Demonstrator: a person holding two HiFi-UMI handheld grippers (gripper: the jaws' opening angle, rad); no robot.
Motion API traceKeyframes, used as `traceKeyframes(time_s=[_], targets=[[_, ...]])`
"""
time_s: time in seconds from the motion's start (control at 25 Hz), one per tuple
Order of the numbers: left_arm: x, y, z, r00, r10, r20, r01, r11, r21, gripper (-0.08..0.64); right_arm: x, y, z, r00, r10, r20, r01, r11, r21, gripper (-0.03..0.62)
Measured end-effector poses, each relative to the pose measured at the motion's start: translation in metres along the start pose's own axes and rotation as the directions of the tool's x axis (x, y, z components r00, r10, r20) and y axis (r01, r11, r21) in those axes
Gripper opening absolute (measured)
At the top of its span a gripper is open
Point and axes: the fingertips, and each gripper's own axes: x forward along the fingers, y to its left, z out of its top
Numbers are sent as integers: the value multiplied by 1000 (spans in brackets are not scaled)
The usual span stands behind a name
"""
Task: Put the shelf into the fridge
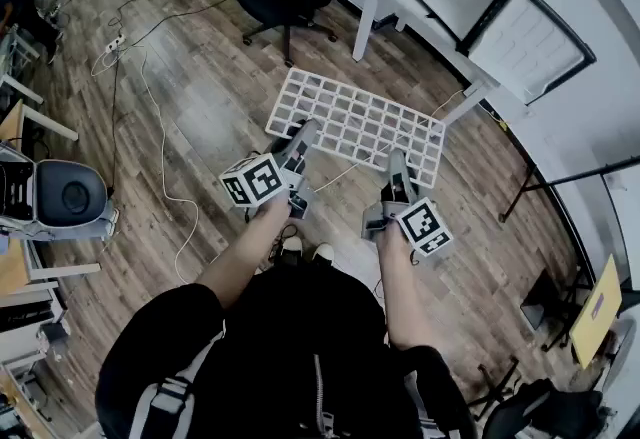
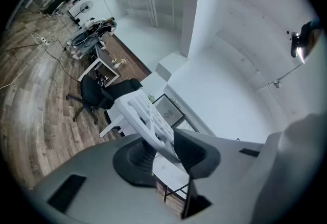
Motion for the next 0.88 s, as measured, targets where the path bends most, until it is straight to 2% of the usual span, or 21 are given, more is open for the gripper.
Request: traceKeyframes(time_s=[0.28, 0.44, 0.88], targets=[[-4, 5, -5, 1000, 20, 4, -20, 1000, -3, 117, -1, -1, -1, 1000, 22, -9, -22, 999, -23, 147], [-10, 6, -10, 1000, 29, 6, -29, 1000, -9, 117, -1, -1, -6, 998, 59, -21, -59, 998, -4, 146], [-2, 1, -18, 998, 50, 27, -50, 999, -1, 117, -1, -14, 2, 995, 80, -58, -79, 997, 16, 137]])
